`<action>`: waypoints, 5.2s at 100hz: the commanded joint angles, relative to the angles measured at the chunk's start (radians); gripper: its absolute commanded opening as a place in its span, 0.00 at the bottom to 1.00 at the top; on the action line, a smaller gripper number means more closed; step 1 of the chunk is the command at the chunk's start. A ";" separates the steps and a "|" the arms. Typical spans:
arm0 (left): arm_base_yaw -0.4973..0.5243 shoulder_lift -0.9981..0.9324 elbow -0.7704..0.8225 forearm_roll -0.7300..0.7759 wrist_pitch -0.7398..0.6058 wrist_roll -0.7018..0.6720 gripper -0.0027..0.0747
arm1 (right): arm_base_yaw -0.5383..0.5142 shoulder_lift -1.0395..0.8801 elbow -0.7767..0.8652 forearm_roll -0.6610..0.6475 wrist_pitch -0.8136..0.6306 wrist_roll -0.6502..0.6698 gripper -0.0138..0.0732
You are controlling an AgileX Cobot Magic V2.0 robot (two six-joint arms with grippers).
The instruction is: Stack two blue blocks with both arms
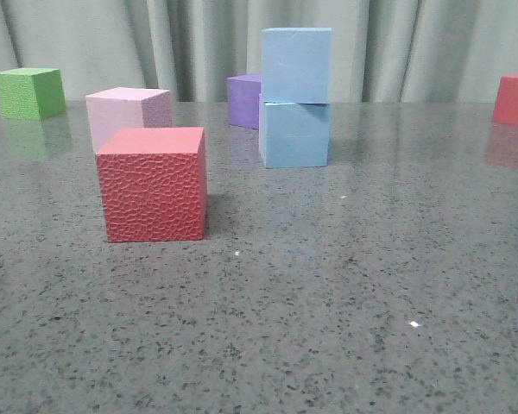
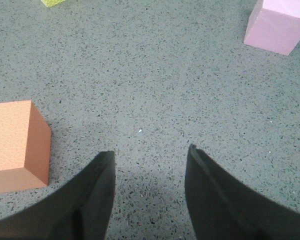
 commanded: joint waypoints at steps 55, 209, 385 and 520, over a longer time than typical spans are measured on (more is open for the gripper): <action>0.003 0.003 -0.028 0.025 -0.052 -0.010 0.01 | -0.005 -0.004 -0.025 -0.014 -0.053 -0.007 0.02; 0.201 -0.253 0.267 -0.084 -0.549 0.213 0.01 | -0.005 -0.004 -0.025 -0.014 -0.053 -0.007 0.02; 0.394 -0.559 0.741 -0.326 -0.975 0.424 0.01 | -0.005 -0.004 -0.025 -0.014 -0.053 -0.007 0.02; 0.394 -0.559 0.741 -0.326 -0.975 0.424 0.01 | -0.005 -0.004 -0.024 -0.013 -0.053 -0.007 0.02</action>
